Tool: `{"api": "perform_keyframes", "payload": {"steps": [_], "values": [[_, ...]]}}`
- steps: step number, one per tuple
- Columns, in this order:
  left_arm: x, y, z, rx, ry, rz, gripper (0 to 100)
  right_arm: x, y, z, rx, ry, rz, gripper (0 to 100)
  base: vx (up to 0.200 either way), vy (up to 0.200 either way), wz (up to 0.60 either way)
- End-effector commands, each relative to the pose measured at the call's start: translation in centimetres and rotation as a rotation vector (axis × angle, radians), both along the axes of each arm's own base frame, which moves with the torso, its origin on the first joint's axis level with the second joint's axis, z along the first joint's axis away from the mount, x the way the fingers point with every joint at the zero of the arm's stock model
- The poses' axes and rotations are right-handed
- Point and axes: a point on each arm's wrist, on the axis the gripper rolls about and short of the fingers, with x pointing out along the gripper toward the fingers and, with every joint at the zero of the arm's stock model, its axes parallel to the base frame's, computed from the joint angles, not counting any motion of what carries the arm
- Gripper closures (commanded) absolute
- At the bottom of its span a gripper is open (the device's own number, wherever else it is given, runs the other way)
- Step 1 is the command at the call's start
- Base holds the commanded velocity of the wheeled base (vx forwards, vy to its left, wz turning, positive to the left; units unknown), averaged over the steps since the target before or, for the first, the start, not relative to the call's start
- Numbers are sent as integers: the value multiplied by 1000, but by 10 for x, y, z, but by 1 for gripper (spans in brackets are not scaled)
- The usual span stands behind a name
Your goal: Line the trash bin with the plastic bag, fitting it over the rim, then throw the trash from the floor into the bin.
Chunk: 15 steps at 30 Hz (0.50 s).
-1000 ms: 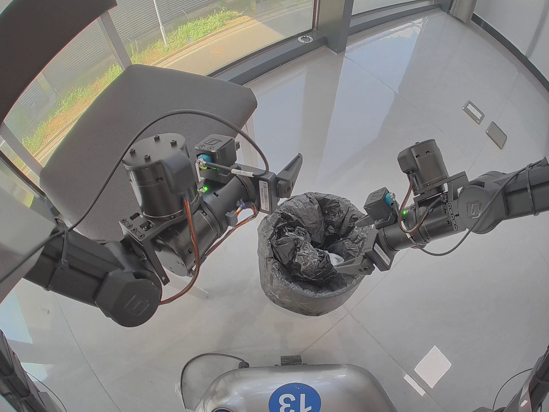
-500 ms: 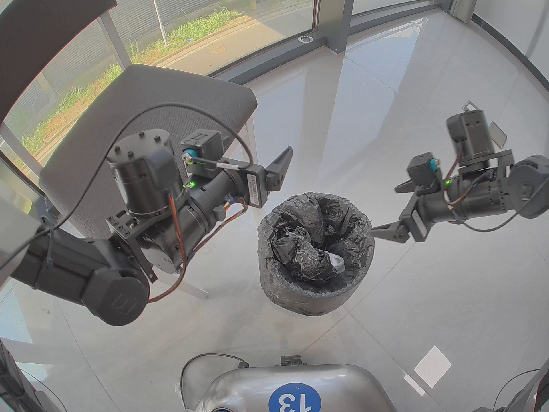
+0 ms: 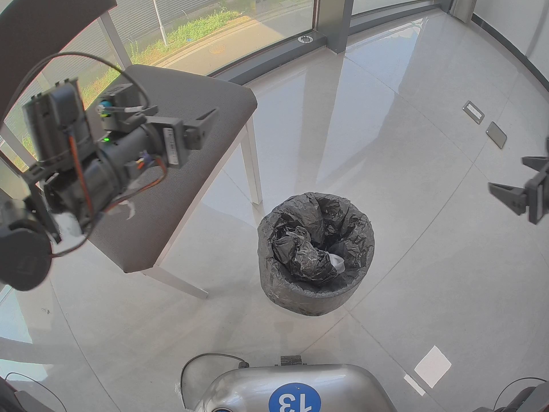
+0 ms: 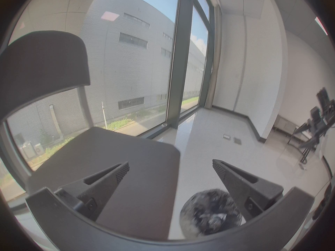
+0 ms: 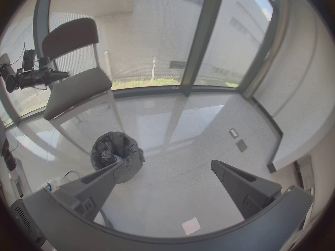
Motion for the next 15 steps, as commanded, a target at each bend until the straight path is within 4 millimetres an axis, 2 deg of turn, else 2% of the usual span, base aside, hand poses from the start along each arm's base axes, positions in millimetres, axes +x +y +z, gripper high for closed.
{"api": "perform_keyframes", "payload": {"steps": [1, 2, 3, 4, 6, 7, 8, 9, 10, 11, 15], "values": [[-94, 80, 47, 18, -29, 153, 0, -124, -34, -12, 57, -264, -231, 0, 0, 0, 0], [-113, 89, 46, 27, -10, 185, 0, -143, -35, -22, 63, -301, -229, 0, 0, 0, 0], [-113, 89, 46, 27, -10, 185, 0, -143, -35, -22, 63, -301, -229, 0, 0, 0, 0], [-145, 105, 44, 39, 5, 251, 0, -162, -36, -39, 67, -320, -227, 0, 0, 0, 0], [-173, 115, 39, 66, 16, 294, 0, -180, -36, -56, 80, -340, -220, 0, 0, 0, 0], [-193, 123, 34, 85, 20, 315, 0, -189, -37, -66, 107, -350, -218, 0, 0, 0, 0], [-201, 125, 32, 93, 19, 322, 0, -193, -37, -71, 128, -356, -212, 0, 0, 0, 0], [-222, 133, 26, 116, 25, 338, 0, -202, -38, -82, 179, -369, -185, 0, 0, 0, 0], [-232, 136, 23, 124, 25, 345, 0, -206, -38, -87, 203, -376, -172, 0, 0, 0, 0], [-256, 144, 15, 132, 26, 356, 0, -214, -39, -96, 261, -393, -141, 0, 0, 0, 0], [-305, 159, -6, 125, 18, 453, 0, -224, -43, -117, 373, -401, -32, 0, 0, 0, 0]]}}
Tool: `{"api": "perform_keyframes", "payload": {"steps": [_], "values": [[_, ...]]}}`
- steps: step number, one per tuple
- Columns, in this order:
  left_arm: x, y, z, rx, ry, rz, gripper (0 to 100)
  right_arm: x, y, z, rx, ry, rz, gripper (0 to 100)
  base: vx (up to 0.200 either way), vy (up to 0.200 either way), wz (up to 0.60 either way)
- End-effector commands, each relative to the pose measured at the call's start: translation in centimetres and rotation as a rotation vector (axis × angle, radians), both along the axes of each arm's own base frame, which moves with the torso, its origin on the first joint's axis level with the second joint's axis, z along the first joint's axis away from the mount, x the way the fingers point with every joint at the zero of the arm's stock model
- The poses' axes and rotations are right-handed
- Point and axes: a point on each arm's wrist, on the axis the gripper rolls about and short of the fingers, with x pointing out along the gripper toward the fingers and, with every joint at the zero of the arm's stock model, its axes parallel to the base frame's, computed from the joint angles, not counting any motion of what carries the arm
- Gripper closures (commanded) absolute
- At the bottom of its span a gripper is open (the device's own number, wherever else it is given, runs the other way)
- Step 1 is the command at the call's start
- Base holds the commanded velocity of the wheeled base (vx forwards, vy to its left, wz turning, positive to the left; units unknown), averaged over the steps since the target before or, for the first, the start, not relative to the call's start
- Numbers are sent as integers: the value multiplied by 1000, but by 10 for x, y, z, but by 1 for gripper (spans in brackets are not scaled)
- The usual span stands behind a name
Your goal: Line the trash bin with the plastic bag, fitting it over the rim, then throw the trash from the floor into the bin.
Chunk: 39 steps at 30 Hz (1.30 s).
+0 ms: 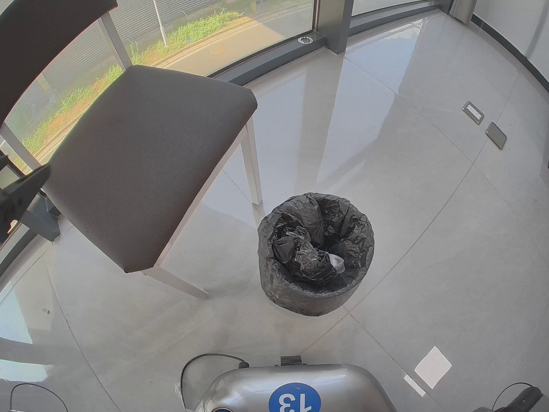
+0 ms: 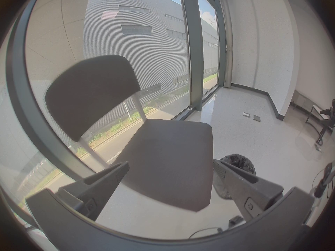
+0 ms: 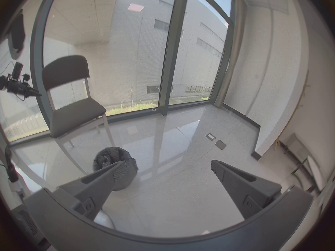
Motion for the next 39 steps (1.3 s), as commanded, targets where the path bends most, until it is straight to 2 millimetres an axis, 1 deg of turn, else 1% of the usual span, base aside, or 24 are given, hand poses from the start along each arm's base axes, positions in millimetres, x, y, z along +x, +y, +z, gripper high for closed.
{"api": "perform_keyframes", "payload": {"steps": [1, 3, 5, 8, 12, 14, 17, 20, 21, 26, 29, 30, 32, 34, 35, 37, 39], "values": [[-152, 51, -40, 13, -129, 221, 0, -59, -9, -76, 193, -144, 159, 0, 0, 0, 0], [-177, 51, -50, 17, -136, 289, 0, -58, -12, -84, 201, -142, 196, 0, 0, 0, 0], [-195, 50, -58, 19, -137, 326, 0, -56, -12, -88, 219, -131, 169, 0, 0, 0, 0], [-214, 51, -64, 18, -141, 333, 0, -56, -14, -87, 238, -140, 80, 0, 0, 0, 0], [-226, 53, -66, 15, -152, 335, 0, -57, -18, -87, 245, -151, -74, 0, 0, 0, 0], [-230, 53, -67, 14, -156, 338, 0, -56, -18, -89, 245, -146, -116, 0, 0, 0, 0], [-234, 54, -70, 12, -161, 338, 0, -58, -19, -89, 236, -126, -134, 0, 0, 0, 0], [-234, 54, -70, 14, -155, 338, 0, -59, -20, -90, 223, -103, -149, 0, 0, 0, 0], [-234, 54, -71, 15, -152, 335, 0, -62, -21, -88, 211, -93, -196, 0, 0, 0, 0], [-232, 54, -74, 17, -143, 330, 0, -64, -23, -87, 202, -96, -255, 0, 0, 0, 0], [-232, 55, -75, 17, -144, 327, 0, -67, -20, -86, 177, -101, -291, 0, 0, 0, 0], [-232, 56, -75, 16, -144, 321, 0, -69, -14, -87, 136, -91, -374, 0, 0, 0, 0], [-231, 57, -75, 16, -142, 307, 0, -70, -11, -88, 131, -86, -402, 0, 0, 0, 0], [-230, 59, -76, 16, -140, 293, 0, -69, -10, -91, 130, -83, -371, 0, 0, 0, 0], [-228, 61, -78, 16, -137, 286, 0, -66, -9, -95, 127, -62, -277, 0, 0, 0, 0], [-227, 61, -79, 16, -133, 284, 0, -60, -8, -103, 118, -21, -174, 0, 0, 0, 0], [-227, 61, -79, 10, -136, 284, 0, -54, -7, -112, 124, 9, -143, 0, 0, 0, 0]]}}
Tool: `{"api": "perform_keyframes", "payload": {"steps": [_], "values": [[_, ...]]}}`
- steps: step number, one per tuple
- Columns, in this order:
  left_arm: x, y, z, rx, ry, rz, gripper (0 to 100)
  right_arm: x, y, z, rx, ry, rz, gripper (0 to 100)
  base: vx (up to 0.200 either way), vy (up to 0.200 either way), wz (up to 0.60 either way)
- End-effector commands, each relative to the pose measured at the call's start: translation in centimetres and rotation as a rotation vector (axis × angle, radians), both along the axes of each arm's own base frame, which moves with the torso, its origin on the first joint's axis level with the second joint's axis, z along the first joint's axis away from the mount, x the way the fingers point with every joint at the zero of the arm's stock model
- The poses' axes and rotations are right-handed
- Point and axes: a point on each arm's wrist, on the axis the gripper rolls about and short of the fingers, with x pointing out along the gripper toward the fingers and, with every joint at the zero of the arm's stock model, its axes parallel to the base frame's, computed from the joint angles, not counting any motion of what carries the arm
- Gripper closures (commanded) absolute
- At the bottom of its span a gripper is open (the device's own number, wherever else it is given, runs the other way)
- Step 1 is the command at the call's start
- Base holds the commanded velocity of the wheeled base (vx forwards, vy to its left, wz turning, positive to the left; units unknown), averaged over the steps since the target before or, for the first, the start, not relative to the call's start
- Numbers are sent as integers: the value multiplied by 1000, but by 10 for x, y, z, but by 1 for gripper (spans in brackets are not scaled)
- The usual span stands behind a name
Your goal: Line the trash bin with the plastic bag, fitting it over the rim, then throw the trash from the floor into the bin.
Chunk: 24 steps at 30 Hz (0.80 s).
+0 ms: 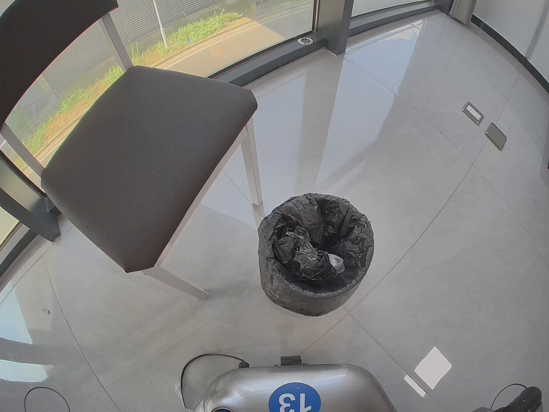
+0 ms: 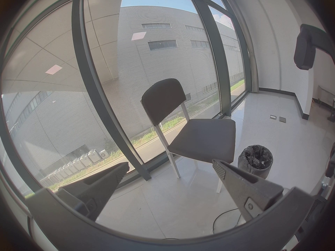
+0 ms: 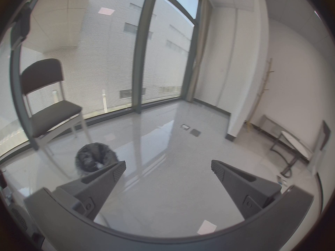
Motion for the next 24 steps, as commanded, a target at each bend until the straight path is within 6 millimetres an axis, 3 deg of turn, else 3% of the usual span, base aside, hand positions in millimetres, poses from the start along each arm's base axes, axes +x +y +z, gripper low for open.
{"api": "perform_keyframes", "payload": {"steps": [1, 6, 12, 20, 24], "values": [[4, 2, -2, -6, 9, -20, 0, 17, 3, -29, 14, 76, 133, 0, 0, 0, 0], [7, 2, -1, -13, -7, -22, 0, 44, 8, -66, 26, 40, 287, 0, 0, 0, 0], [20, -1, -6, -47, -14, -31, 0, 44, 13, -65, 36, 19, 483, 0, 0, 0, 0], [64, -9, -30, -126, -26, -31, 0, 44, 13, -65, 48, 15, 483, 0, 0, 0, 0], [73, -12, -34, -125, -42, -4, 0, 45, 13, -66, 55, 4, 479, 0, 0, 0, 0]]}}
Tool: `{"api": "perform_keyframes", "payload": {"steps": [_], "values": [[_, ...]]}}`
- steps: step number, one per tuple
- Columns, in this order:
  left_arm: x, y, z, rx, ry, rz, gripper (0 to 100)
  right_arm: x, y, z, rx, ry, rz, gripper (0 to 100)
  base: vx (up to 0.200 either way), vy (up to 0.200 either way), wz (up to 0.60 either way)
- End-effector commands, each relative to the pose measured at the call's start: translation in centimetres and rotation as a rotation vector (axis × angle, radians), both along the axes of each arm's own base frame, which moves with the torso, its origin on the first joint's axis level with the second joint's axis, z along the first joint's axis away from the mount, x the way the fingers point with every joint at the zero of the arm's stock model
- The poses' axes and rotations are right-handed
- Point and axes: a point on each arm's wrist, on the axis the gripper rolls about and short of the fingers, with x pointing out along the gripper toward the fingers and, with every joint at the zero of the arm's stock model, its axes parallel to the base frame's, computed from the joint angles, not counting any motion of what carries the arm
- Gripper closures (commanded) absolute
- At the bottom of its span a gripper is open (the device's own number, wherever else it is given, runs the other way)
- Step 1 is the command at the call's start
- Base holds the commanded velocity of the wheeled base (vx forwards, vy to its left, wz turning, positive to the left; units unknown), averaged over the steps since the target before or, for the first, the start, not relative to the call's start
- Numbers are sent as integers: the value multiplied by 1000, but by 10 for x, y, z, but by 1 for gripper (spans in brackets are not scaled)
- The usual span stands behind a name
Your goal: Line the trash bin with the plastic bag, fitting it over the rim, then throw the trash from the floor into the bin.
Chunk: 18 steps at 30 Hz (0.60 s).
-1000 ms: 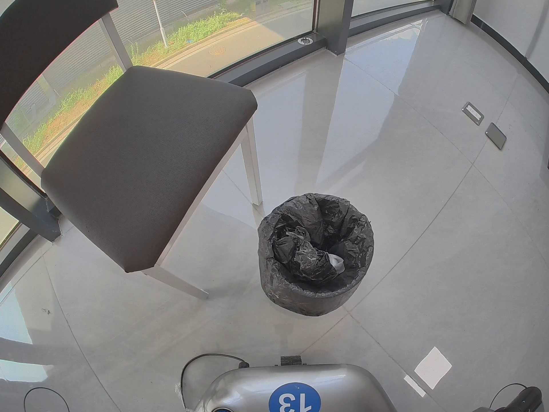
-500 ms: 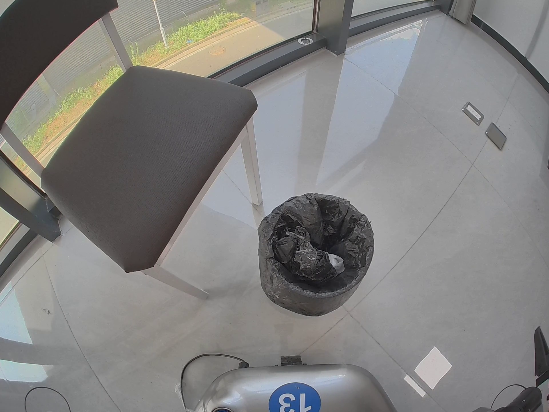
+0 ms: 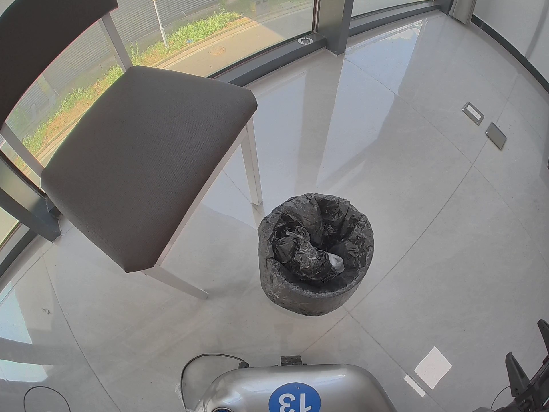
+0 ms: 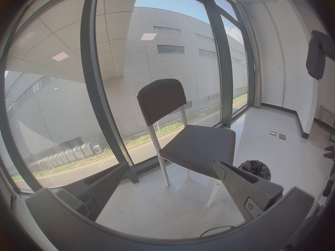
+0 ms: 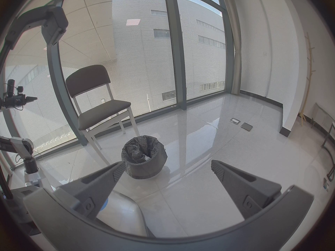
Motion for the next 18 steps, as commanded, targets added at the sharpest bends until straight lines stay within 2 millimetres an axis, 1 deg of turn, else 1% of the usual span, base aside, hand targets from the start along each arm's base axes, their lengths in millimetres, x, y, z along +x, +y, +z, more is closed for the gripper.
{"api": "perform_keyframes", "payload": {"steps": [1, 3, 4, 7, 9, 13, 14, 18], "values": [[19, -6, -13, -8, 47, 36, 0, 0, 0, -3, 9, -17, -13, 0, 0, 0, 0], [18, -6, -9, -9, 47, 47, 0, 1, 0, -3, 4, -25, -21, 0, 0, 0, 0], [20, -7, -4, -14, 49, 45, 0, 1, 0, -3, -13, -33, -21, 0, 0, 0, 0], [22, -5, 4, -34, 47, 19, 0, 1, 0, -3, -43, -36, -24, 0, 0, 0, 0], [24, -7, 6, -55, 60, 34, 0, 1, 0, -4, -63, -38, -25, 0, 0, 0, 0], [22, -14, -3, -88, 83, 133, 0, 1, 0, -4, -88, -43, -26, 0, 0, 0, 0], [22, -14, -3, -91, 80, 136, 0, 1, 0, -4, -88, -43, -26, 0, 0, 0, 0], [11, -10, -17, -125, 60, 87, 0, 1, 0, -4, -101, -45, -26, 0, 0, 0, 0]]}}
